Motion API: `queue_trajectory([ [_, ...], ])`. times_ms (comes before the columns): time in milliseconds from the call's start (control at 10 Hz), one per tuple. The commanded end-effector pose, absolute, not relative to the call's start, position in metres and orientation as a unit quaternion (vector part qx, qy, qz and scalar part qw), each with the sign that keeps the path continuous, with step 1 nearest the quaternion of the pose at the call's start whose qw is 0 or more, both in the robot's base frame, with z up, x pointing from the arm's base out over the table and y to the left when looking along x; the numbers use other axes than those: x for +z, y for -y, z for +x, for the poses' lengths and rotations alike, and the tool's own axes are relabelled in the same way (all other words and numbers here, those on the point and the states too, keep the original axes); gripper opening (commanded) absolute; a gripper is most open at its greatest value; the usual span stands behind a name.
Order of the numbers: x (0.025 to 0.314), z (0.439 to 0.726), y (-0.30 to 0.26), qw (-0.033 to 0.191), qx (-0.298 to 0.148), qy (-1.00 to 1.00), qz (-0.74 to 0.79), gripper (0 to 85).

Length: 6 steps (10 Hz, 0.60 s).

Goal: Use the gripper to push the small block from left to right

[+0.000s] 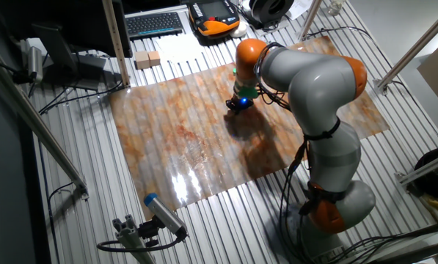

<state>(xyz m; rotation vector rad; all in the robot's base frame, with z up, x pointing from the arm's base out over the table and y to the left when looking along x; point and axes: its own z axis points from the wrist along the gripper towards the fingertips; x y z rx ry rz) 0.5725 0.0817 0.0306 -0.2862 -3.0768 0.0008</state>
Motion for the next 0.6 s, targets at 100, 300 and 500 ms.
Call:
queue_trajectory([
  [100, 0.0307, 0.5725, -0.0820, 0.031, 0.002, 0.995, -0.091, 0.0],
  [300, 0.0307, 0.5725, -0.0820, 0.030, -0.014, 0.993, -0.111, 0.0],
  [500, 0.0305, 0.5728, -0.0822, 0.031, -0.031, 0.991, -0.123, 0.0],
])
